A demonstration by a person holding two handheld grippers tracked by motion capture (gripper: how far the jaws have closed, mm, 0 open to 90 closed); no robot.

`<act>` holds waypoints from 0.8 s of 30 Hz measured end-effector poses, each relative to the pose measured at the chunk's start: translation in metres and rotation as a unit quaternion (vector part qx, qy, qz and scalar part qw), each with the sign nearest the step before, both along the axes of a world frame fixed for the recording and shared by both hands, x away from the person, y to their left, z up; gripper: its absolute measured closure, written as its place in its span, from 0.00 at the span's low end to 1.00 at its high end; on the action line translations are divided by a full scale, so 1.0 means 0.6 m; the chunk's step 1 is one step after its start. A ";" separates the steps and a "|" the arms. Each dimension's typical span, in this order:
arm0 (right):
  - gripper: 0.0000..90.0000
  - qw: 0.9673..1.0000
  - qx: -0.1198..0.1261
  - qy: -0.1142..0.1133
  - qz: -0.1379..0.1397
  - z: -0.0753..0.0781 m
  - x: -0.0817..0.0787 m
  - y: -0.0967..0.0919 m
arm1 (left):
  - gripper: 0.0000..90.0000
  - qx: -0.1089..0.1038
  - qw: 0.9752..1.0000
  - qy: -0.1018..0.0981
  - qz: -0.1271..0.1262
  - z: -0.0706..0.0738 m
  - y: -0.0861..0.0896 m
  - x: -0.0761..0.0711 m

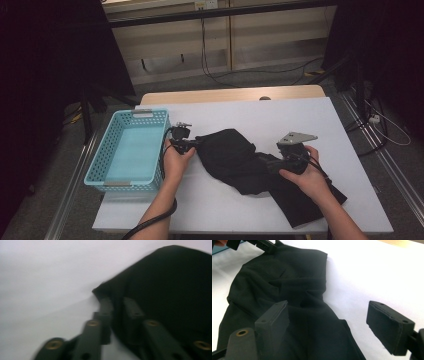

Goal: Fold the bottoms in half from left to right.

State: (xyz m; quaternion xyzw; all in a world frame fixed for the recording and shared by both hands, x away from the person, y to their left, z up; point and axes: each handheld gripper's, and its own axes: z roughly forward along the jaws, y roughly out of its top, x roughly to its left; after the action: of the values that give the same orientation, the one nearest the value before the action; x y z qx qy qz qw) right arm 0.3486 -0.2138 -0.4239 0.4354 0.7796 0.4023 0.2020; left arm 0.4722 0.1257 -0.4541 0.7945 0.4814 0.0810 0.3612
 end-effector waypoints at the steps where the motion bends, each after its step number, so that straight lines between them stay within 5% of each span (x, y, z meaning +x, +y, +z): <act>1: 0.19 1.000 0.000 0.000 -0.001 0.000 0.000 0.000 | 0.91 0.001 1.000 0.000 0.000 0.001 -0.001 -0.001; 9: 0.19 1.000 0.006 0.001 0.001 0.001 -0.001 -0.003 | 0.95 -0.009 1.000 0.004 0.000 0.012 0.007 0.008; 24: 0.19 1.000 0.015 0.002 -0.003 0.004 -0.001 -0.010 | 0.96 0.010 0.999 -0.047 0.026 0.083 0.045 0.046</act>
State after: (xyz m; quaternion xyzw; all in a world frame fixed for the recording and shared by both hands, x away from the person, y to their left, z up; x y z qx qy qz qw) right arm 0.3478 -0.2200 -0.4215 0.4412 0.7725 0.4127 0.1953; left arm 0.5001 0.1526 -0.4041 0.7806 0.4832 0.1322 0.3738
